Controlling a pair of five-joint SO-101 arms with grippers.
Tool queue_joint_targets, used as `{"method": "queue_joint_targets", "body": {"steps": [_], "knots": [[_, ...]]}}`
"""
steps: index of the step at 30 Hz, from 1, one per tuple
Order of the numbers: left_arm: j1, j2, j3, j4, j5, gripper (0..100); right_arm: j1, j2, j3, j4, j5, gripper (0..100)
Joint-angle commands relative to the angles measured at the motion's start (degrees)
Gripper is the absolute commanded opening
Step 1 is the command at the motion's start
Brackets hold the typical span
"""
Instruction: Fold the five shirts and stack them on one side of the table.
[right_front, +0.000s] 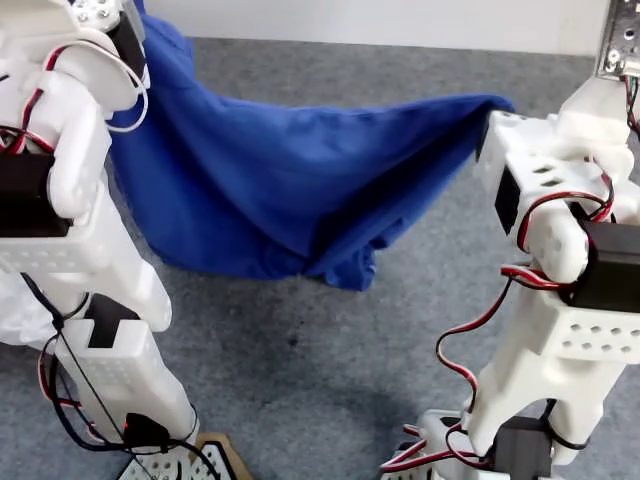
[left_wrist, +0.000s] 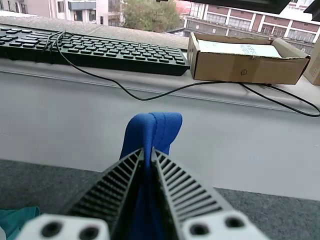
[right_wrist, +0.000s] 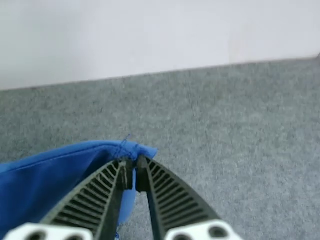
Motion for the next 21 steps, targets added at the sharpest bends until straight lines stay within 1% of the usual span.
{"method": "queue_joint_targets", "body": {"steps": [1, 3, 5, 9, 13, 15, 17, 21], "knots": [[-0.7, 3.0, -1.4, -0.1, -0.3, 1, 1.7, 1.3, 2.4, -1.3, -0.4, 0.5], [-0.9, 6.5, -1.6, -1.2, -0.3, 1, 2.6, 2.4, 5.8, -5.1, -0.5, 0.5], [-1.9, 10.0, -1.7, -4.7, -0.3, 1, 4.4, 3.3, 10.2, -11.2, -0.5, 0.5], [-2.9, 16.3, -1.7, -15.9, -0.3, 1, 5.6, 4.6, 18.7, -26.9, -0.6, 0.5], [-2.9, 20.3, -1.7, -27.3, -0.2, 1, 5.6, 5.1, 25.2, -44.2, -0.4, 0.5], [-2.9, 21.7, -1.7, -32.0, -0.2, 1, 5.6, 5.2, 27.6, -51.1, -0.4, 0.5], [-2.8, 23.0, -1.5, -34.6, -0.2, 1, 5.6, 5.7, 29.4, -55.0, -0.4, 0.5], [-2.2, 27.3, -1.5, -32.9, -0.4, 1, 5.2, 7.1, 33.0, -55.3, 0.0, 1.5]]}}
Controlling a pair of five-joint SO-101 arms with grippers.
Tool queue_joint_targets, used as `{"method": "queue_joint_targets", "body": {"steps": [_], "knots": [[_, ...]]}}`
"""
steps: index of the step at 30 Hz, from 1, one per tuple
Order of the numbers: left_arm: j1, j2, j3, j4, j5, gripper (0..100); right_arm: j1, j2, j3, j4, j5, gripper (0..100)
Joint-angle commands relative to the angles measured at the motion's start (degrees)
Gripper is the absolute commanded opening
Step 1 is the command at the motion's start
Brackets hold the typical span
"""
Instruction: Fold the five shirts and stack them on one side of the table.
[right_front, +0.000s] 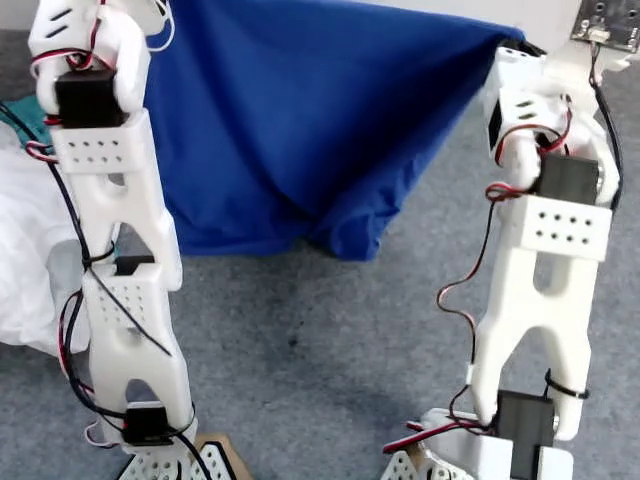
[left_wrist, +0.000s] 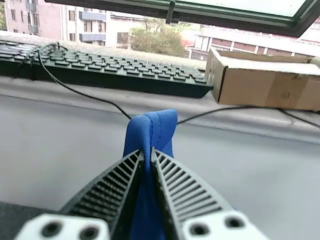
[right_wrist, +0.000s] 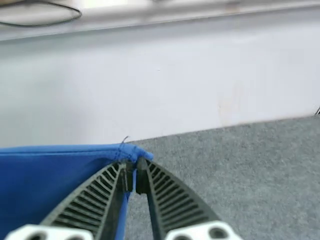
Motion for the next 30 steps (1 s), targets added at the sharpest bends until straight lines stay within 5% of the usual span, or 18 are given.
{"method": "queue_joint_targets", "body": {"steps": [1, 7, 12, 17, 23, 26, 30], "knots": [[0.0, 2.6, -1.1, -0.5, -0.6, 2, 0.7, 0.6, 1.7, -2.8, 1.3, 3.4], [0.0, 9.9, -1.4, 6.8, -0.4, 26, 0.7, 2.9, 7.7, -2.7, 4.5, 29.6], [-0.8, 10.1, -1.5, 12.8, -0.4, 45, 0.7, 2.8, 10.5, -1.0, 4.5, 23.5], [-0.6, 7.4, -1.5, 23.7, -0.3, 39, -2.7, 2.8, 10.4, 9.5, -0.9, 13.3], [1.1, 2.6, -1.5, 39.8, -0.3, 15, -10.6, 2.8, 10.4, 22.5, -6.0, 13.2], [1.5, 1.4, -1.5, 41.2, -0.4, 1, -14.6, 2.8, 10.3, 28.3, -7.6, 13.1], [0.9, 1.0, -1.0, 41.6, -0.4, 2, -19.6, -1.5, 11.0, 32.4, -9.3, 13.1]]}}
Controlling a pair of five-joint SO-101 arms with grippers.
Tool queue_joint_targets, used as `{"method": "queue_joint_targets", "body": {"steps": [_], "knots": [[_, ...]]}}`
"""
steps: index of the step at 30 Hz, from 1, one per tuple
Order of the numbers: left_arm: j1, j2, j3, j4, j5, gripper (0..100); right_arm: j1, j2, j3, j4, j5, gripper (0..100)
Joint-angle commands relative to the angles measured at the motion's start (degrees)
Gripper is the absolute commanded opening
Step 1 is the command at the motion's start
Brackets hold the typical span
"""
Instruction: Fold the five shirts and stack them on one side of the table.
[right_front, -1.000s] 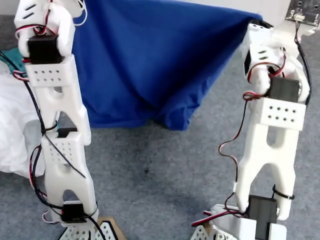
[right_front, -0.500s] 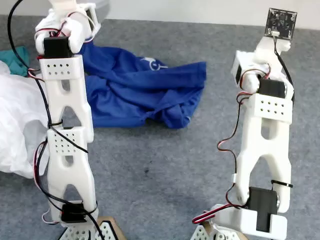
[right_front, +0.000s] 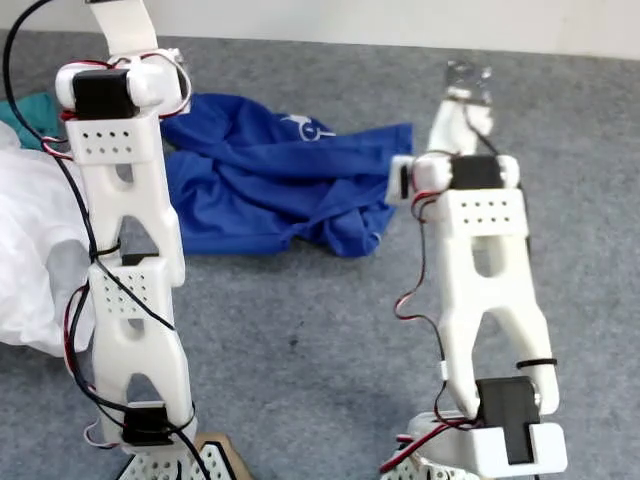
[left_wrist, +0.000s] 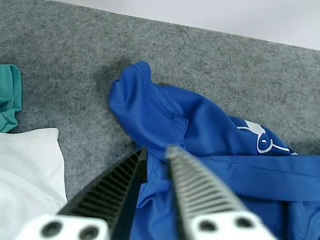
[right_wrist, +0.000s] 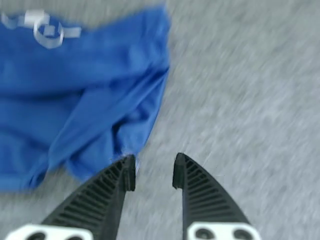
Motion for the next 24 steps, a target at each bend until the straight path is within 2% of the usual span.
{"method": "queue_joint_targets", "body": {"steps": [1, 5, 10, 14, 19, 24], "knots": [[0.7, -3.8, -0.9, 0.7, -0.3, 2, -5.4, -6.3, 0.7, 3.6, -1.8, 13.1], [0.9, -4.4, 3.1, 0.7, -0.3, 0, -12.3, -13.2, 6.9, 2.9, -2.6, 13.1], [1.4, -12.8, 15.2, 0.8, -0.3, 1, -16.1, -20.5, 20.2, -6.9, -2.6, 13.1], [1.5, -26.2, 30.4, 0.5, -0.3, 1, -16.0, -23.7, 28.0, -14.5, -2.5, 13.1], [2.2, -40.6, 50.8, 0.2, -0.3, 1, -16.8, -24.2, 30.6, -19.6, -2.5, 13.1], [0.5, -48.7, 70.3, -8.9, -0.3, 1, -20.0, -24.1, 32.7, -23.8, -2.6, 13.1]]}}
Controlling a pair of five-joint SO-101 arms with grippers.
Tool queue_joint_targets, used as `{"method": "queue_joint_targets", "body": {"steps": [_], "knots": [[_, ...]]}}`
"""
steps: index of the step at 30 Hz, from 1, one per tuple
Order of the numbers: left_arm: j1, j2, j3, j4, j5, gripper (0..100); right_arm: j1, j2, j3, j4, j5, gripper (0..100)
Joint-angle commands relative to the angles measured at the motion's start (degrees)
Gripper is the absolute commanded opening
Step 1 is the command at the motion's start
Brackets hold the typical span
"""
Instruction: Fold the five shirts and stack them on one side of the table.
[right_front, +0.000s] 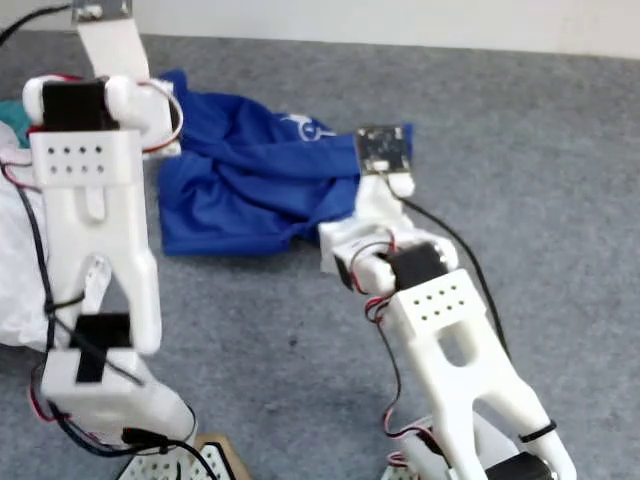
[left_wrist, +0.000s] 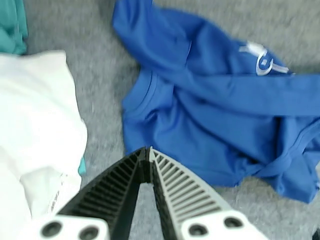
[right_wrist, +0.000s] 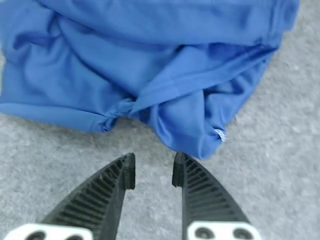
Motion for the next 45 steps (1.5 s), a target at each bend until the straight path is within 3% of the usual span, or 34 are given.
{"method": "queue_joint_targets", "body": {"steps": [1, 12, 24, 34, 45], "knots": [[-0.4, -7.2, 14.0, -8.0, -0.4, 1, -3.1, -2.0, 0.7, -4.7, -0.8, 13.1], [-0.5, -19.7, 46.8, -29.8, -0.3, 1, -4.3, 3.5, 4.6, -14.8, -0.8, 13.1], [-0.5, -19.9, 66.4, -51.6, -0.3, 1, -4.5, 23.9, -7.6, -16.1, -0.8, 13.1], [-0.3, -19.4, 70.2, -59.7, -0.3, 1, -4.3, 33.7, -17.3, -16.1, -0.8, 13.1], [0.8, -6.3, 66.2, -66.1, -0.3, 1, -1.0, 40.9, -21.7, -16.1, -0.4, 13.1]]}}
